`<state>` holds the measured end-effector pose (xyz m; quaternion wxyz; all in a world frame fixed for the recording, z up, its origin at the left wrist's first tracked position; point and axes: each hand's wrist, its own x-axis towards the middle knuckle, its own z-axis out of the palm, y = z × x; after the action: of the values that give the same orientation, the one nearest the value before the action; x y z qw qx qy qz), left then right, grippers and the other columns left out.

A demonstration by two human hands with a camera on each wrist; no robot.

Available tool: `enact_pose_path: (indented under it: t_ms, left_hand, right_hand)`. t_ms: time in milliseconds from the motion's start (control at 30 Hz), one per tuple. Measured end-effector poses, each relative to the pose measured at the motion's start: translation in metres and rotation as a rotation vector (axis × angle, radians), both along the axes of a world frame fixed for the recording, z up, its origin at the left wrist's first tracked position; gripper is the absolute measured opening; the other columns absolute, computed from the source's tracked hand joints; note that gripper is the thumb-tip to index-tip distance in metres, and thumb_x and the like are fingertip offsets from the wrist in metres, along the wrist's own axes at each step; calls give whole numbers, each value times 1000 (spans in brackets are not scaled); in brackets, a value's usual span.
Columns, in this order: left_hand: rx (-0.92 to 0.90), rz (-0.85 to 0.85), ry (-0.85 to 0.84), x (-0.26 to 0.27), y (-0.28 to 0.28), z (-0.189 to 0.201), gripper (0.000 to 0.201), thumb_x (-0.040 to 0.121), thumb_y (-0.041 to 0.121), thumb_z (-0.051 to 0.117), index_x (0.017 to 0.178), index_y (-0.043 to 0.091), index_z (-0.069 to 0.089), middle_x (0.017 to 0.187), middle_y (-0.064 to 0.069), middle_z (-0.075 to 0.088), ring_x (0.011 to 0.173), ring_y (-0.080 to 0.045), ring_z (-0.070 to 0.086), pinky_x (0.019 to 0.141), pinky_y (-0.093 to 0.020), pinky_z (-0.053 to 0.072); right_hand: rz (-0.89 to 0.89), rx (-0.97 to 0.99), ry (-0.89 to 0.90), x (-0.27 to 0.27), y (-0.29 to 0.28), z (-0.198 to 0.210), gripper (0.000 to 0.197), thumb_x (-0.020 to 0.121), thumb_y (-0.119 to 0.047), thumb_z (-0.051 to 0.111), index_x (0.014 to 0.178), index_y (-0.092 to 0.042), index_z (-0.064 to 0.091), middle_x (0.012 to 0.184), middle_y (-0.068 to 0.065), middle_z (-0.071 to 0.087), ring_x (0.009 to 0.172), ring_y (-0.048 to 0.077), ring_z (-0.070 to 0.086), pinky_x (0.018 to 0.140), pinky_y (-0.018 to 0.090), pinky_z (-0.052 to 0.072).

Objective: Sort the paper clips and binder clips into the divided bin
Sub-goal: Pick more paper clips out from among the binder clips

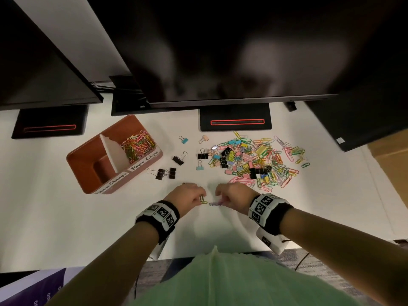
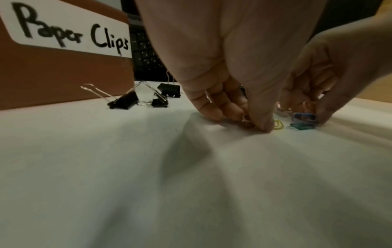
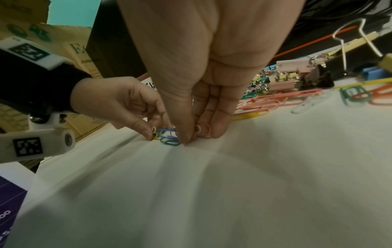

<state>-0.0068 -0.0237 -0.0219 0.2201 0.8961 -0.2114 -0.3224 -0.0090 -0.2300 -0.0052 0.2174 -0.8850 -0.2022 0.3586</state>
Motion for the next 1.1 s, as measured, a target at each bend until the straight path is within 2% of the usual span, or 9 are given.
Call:
enact_pose_path:
  t_ms: [133,233,333,467,633,800,933,1000,1100]
  left_hand:
    - [7,70,-7,6,3,0,13,86,18,61,96,10,65,88,2,46,86,-16,49,85,-33,46]
    - [40,113,-44,12,9,1,12,87,15,60,93,5,64,96,-6,51,92,-19,49,87,-35,45]
    - [79,141,-44,15,18,2,12,89,13,56,95,4,62,103,-10,54,92,-21,52,85,-33,45]
    - [110,207,-46,8,25,2,13,91,14,53,98,6,59,101,-9,57,95,-24,53,79,-30,42]
    - [110,253,-48,-1,28,-2,16,92,12,49,103,6,59,106,-11,57,99,-27,53,85,-34,44]
    - [31,335,-45,-5,37,3,14,90,11,52,100,6,61,99,-10,57,93,-26,55,83,-32,45]
    - [-140,480,-159,-6,52,27,10,87,10,58,96,7,63,89,-2,56,82,-19,56,75,-23,42]
    - [-212,573,-234,1,63,45,8,87,10,60,94,9,63,86,-2,59,77,-16,56,71,-21,43]
    - [-251,716,-352,20,87,71,4,86,11,62,89,14,62,84,-4,64,74,-16,60,69,-22,47]
  right_hand:
    - [28,-12,17,-4,6,0,31,91,-20,56,121,-11,53,107,7,69,99,26,61,82,32,47]
    - [49,-28,13,-7,13,-3,26,92,-19,52,117,-12,57,109,8,67,101,27,59,85,35,48]
    - [69,-66,-15,-9,21,-6,22,93,-21,50,107,-11,63,108,11,63,99,29,58,83,36,47]
    - [79,-104,-40,-7,32,-7,22,94,-16,49,108,-8,64,111,13,58,99,31,58,81,35,46]
    - [126,-144,-30,-4,41,-5,21,93,-14,50,107,-7,65,113,13,57,101,30,57,83,35,47]
    - [161,-170,4,0,43,-3,19,91,-14,50,103,-10,63,110,11,62,101,29,58,78,33,45]
    - [174,-157,-14,5,44,2,18,90,-15,50,101,-11,64,107,9,63,99,27,58,74,29,41]
    - [134,-97,-44,17,53,16,18,89,-16,50,100,-11,64,105,7,64,96,25,58,76,30,44]
    - [51,67,-156,47,82,46,14,90,-17,54,96,-12,65,98,6,65,82,17,56,75,28,48]
